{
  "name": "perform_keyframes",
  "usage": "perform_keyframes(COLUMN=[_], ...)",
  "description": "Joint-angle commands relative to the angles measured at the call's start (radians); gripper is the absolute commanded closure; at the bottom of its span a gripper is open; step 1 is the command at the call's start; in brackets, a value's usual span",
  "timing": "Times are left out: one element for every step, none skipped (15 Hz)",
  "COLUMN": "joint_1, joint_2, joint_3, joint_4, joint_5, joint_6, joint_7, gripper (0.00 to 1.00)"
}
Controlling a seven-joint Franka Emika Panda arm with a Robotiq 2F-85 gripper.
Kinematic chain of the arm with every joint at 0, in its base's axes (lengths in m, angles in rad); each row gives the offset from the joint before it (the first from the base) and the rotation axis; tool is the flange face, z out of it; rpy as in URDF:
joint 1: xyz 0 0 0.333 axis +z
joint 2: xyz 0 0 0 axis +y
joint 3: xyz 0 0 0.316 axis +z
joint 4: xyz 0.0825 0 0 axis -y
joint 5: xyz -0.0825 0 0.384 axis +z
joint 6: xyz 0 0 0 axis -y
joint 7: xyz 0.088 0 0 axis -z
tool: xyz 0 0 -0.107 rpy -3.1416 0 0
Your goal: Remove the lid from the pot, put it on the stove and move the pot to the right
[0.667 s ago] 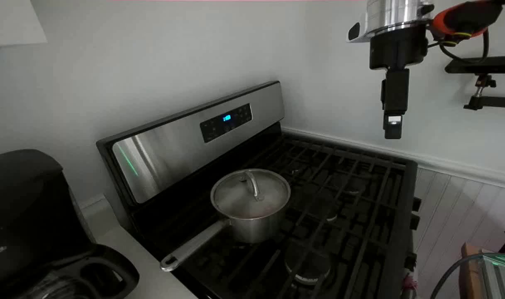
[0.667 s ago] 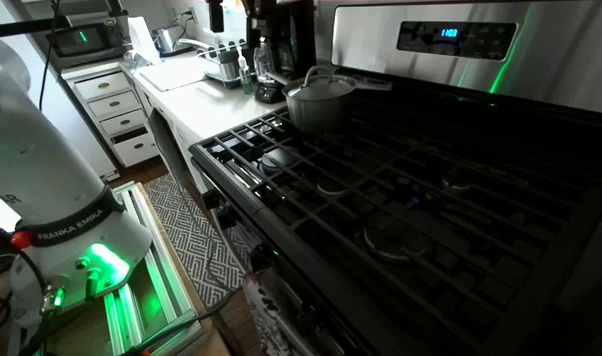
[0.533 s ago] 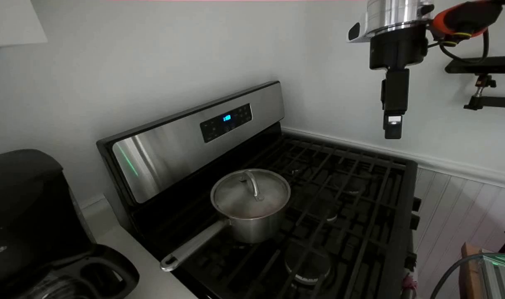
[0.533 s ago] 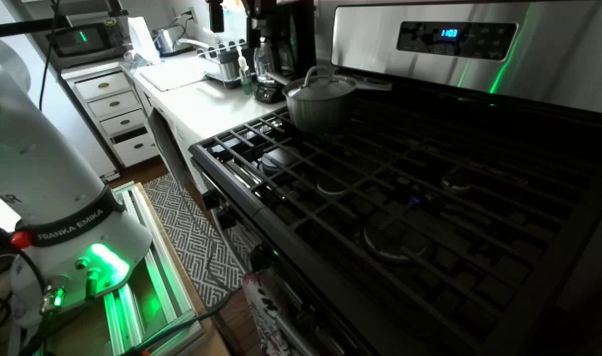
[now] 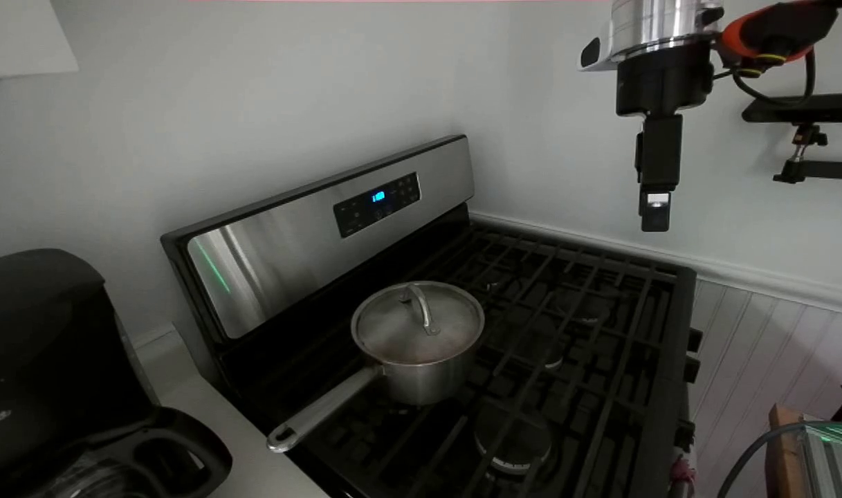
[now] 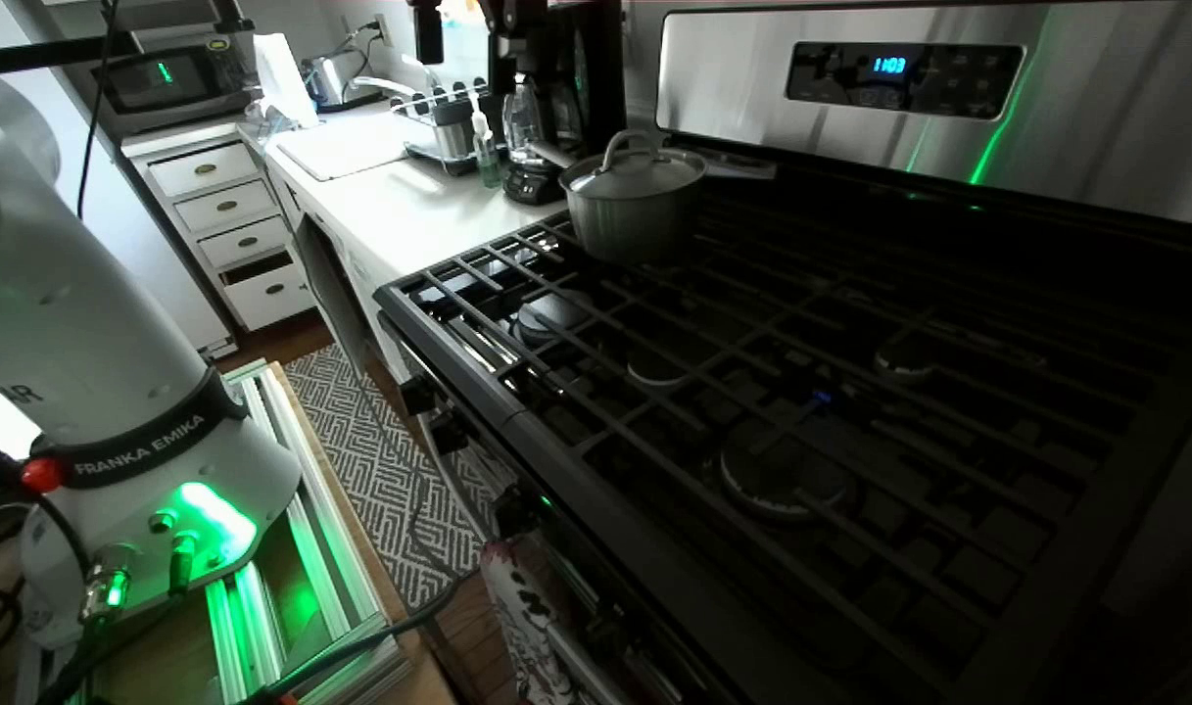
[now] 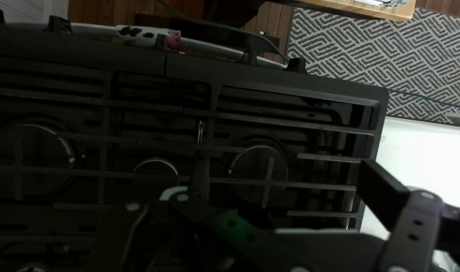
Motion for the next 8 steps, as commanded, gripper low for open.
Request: perform_keyframes(joint_1=[-0.020,-0.020,-0.018,-0.010,-0.003,0.005,0.015,0.023], joint_2=[0.003,0.003,0.013,0.023,0.032,0.040,0.051,0.062], joint_3=[0.017,0.017,0.023,0.029,0.035,0.047,0.060,0.073], joint_4=[0.001,0.001,0.010,0.020,0.026,0.032,0.039,0.046], joint_5=[0.008,0.008,0.002,-0.004,-0.007,-0.009,-0.006,-0.003], joint_6=[-0.001,-0.001,0.003,0.019,0.037,0.063,0.089,0.119], joint_7=[-0.008,-0.008,-0.005,-0.018,-0.025,-0.027,-0.032,-0.031], gripper=[0.00,0.00,0.00,0.00,0.00,0.00,0.00,0.00])
